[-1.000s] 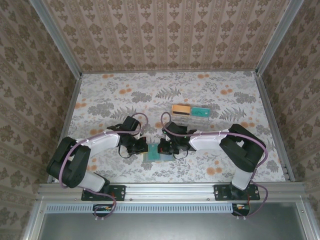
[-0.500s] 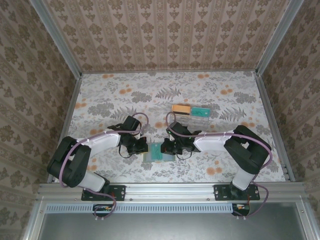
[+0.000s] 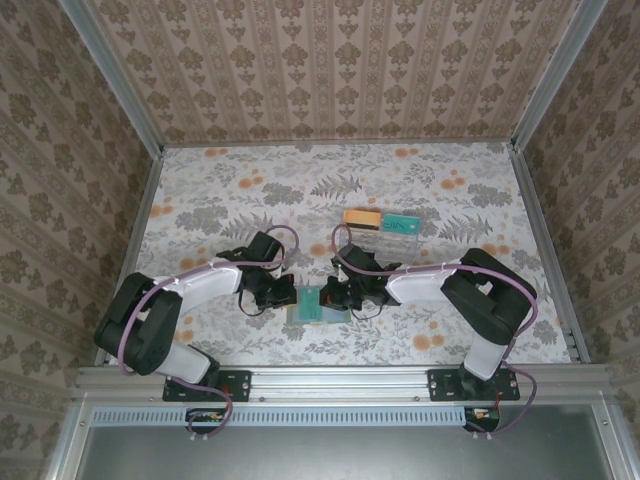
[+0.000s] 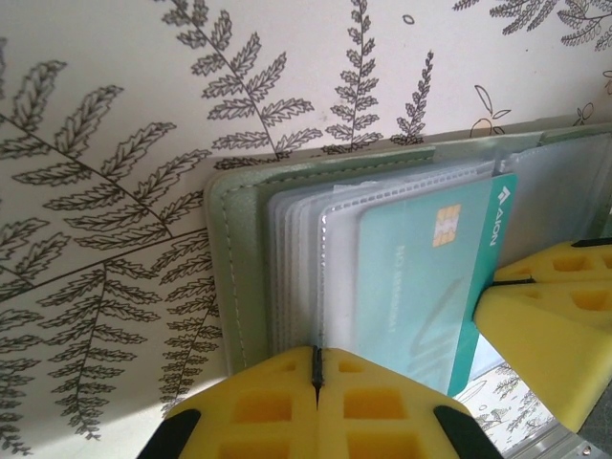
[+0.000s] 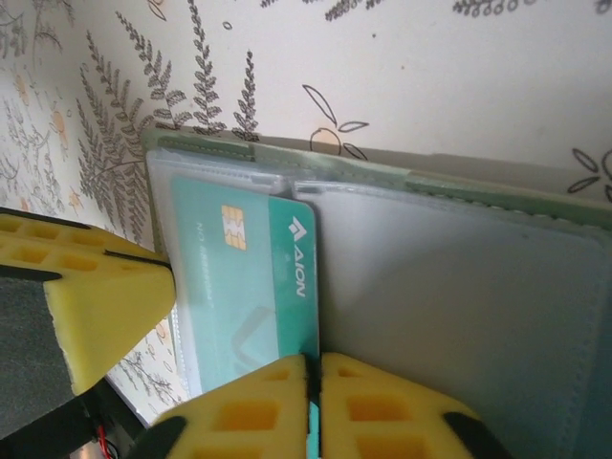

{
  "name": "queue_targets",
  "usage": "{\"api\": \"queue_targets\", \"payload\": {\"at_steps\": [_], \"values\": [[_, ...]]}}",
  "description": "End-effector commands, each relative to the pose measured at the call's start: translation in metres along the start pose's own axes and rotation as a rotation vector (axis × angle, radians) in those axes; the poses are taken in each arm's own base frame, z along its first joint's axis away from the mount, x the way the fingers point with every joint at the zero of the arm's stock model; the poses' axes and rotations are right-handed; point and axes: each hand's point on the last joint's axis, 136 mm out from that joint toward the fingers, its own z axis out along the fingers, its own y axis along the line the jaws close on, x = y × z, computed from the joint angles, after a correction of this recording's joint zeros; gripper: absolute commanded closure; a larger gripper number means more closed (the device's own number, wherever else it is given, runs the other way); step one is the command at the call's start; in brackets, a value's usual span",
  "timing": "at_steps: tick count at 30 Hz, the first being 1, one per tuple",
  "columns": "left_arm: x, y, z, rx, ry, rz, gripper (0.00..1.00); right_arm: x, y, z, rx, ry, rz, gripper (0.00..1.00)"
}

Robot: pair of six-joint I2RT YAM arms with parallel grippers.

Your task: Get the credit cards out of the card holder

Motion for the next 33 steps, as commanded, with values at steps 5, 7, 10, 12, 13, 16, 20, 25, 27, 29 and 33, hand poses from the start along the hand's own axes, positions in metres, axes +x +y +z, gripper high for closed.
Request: {"api": "queue_targets", "payload": {"at_steps": [5, 7, 10, 12, 13, 16, 20, 25, 27, 29, 33], "values": [[0.012, 0.02, 0.006, -0.094, 0.048, -0.008, 1.0, 0.0, -0.021, -0.013, 0.024, -0.015, 0.039, 1.0], [0.012, 0.02, 0.006, -0.095, 0.049, -0.006, 1.0, 0.0, -0.024, -0.02, 0.032, -0.024, 0.036, 1.0], [0.012, 0.021, 0.006, -0.1, 0.051, -0.006, 1.0, -0.002, -0.028, -0.031, 0.041, -0.038, 0.031, 1.0], [0.011, 0.021, 0.006, -0.098, 0.049, -0.005, 1.0, -0.001, -0.029, -0.039, 0.045, -0.044, 0.025, 1.0], [0.011, 0.02, 0.006, -0.097, 0.048, -0.003, 1.0, -0.001, -0.028, -0.043, 0.046, -0.048, 0.015, 1.0], [0.01, 0.019, 0.005, -0.096, 0.046, -0.001, 1.0, -0.002, -0.026, -0.059, 0.058, -0.066, -0.022, 1.0], [0.007, 0.015, 0.003, -0.089, 0.041, 0.006, 1.0, -0.002, -0.016, -0.081, 0.074, -0.082, -0.094, 1.0], [0.001, 0.008, -0.002, -0.076, 0.024, 0.024, 1.0, -0.003, 0.003, -0.107, 0.081, -0.085, -0.187, 1.0], [-0.002, 0.003, -0.005, -0.067, 0.016, 0.03, 1.0, -0.005, 0.01, -0.118, 0.101, -0.078, -0.238, 1.0], [-0.006, -0.002, -0.009, -0.055, 0.001, 0.043, 1.0, -0.007, 0.018, -0.132, 0.126, -0.079, -0.299, 1.0], [-0.018, -0.015, -0.024, -0.023, -0.051, 0.066, 0.87, -0.016, 0.023, -0.167, 0.246, -0.106, -0.46, 1.0]]}}
